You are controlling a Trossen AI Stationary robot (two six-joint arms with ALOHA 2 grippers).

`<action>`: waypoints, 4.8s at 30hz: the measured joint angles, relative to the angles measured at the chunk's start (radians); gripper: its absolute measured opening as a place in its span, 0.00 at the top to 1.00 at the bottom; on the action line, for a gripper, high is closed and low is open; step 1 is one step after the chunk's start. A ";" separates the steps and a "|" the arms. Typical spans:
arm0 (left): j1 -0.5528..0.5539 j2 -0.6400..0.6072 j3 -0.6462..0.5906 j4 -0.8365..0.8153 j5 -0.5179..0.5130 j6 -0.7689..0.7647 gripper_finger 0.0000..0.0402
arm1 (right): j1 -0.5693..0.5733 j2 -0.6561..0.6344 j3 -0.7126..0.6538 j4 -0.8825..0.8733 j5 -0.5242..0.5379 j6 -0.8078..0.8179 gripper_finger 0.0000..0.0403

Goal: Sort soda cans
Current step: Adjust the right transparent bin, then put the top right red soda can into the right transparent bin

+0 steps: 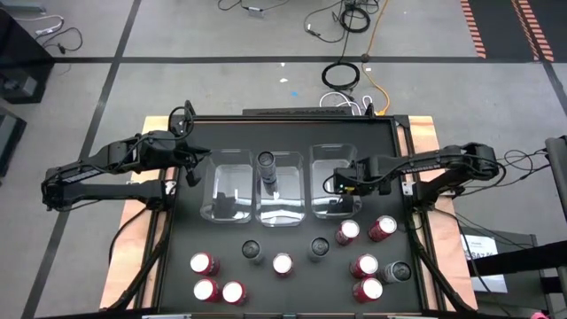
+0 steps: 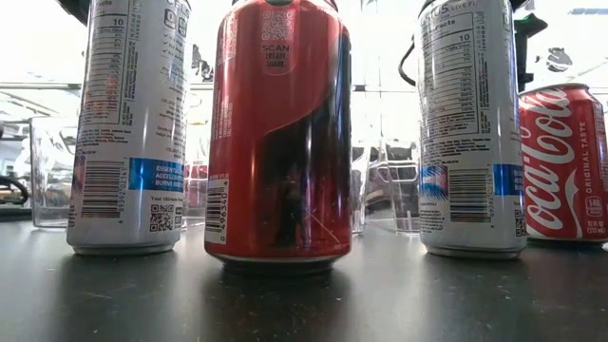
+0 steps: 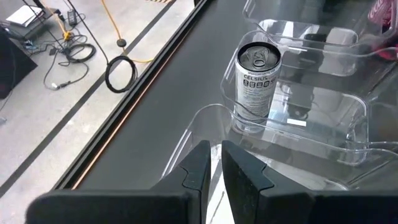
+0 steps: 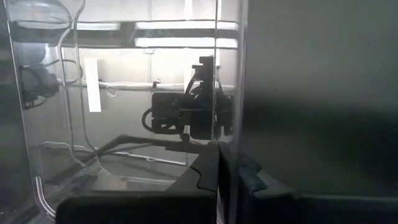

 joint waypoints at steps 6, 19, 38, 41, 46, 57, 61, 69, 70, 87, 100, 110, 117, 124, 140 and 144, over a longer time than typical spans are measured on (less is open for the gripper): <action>0.000 0.000 0.000 0.000 0.000 0.018 0.87 | 0.020 0.000 0.000 0.000 0.000 0.014 0.98; 0.000 0.000 0.000 0.000 0.000 0.018 0.87 | 0.025 0.000 0.000 0.000 0.000 0.017 0.84; 0.000 0.000 0.000 0.000 0.000 0.018 0.87 | 0.025 -0.254 0.000 -0.070 0.060 0.005 0.73; 0.000 0.000 0.000 0.000 0.000 0.018 0.87 | 0.025 -0.316 0.000 -0.104 0.056 -0.006 0.74; 0.000 0.000 0.000 0.000 0.000 0.018 0.87 | 0.025 -0.405 0.000 -0.170 0.062 -0.008 0.74; 0.000 0.000 0.000 -0.001 0.001 0.017 0.87 | 0.024 -0.457 0.000 -0.214 0.060 -0.045 0.71; 0.000 0.000 0.000 -0.001 0.001 0.017 0.87 | 0.024 -0.456 0.000 -0.292 0.054 -0.097 0.66; 0.000 0.000 0.000 0.000 0.003 0.017 0.87 | 0.024 -0.503 0.000 -0.398 0.053 -0.167 0.47; 0.000 0.000 0.000 0.000 0.003 0.017 0.87 | 0.024 -0.513 0.000 -0.400 0.053 -0.189 0.44; 0.000 0.000 0.000 0.042 0.012 -0.315 0.87 | 0.024 -0.591 0.000 -0.476 0.181 -0.319 0.12; 0.000 0.002 0.000 0.059 0.006 -0.428 0.87 | 0.152 -0.600 0.028 -0.518 0.041 -0.095 0.12; 0.000 0.002 0.000 0.047 0.038 -0.429 0.87 | 0.425 -0.388 0.160 -0.513 0.054 0.214 0.13; 0.000 0.002 0.000 0.047 0.041 -0.428 0.87 | 0.597 -0.242 0.178 -0.509 -0.036 0.374 0.13; 0.000 0.002 0.000 0.047 0.041 -0.428 0.87 | 0.724 -0.231 0.161 -0.423 -0.048 0.559 0.13; 0.000 0.002 0.000 0.047 0.041 -0.428 0.87 | 0.759 -0.229 -0.014 -0.233 -0.019 0.664 0.13; 0.000 0.002 0.000 0.048 0.041 -0.428 0.87 | 0.759 -0.229 -0.046 -0.218 -0.018 0.674 0.15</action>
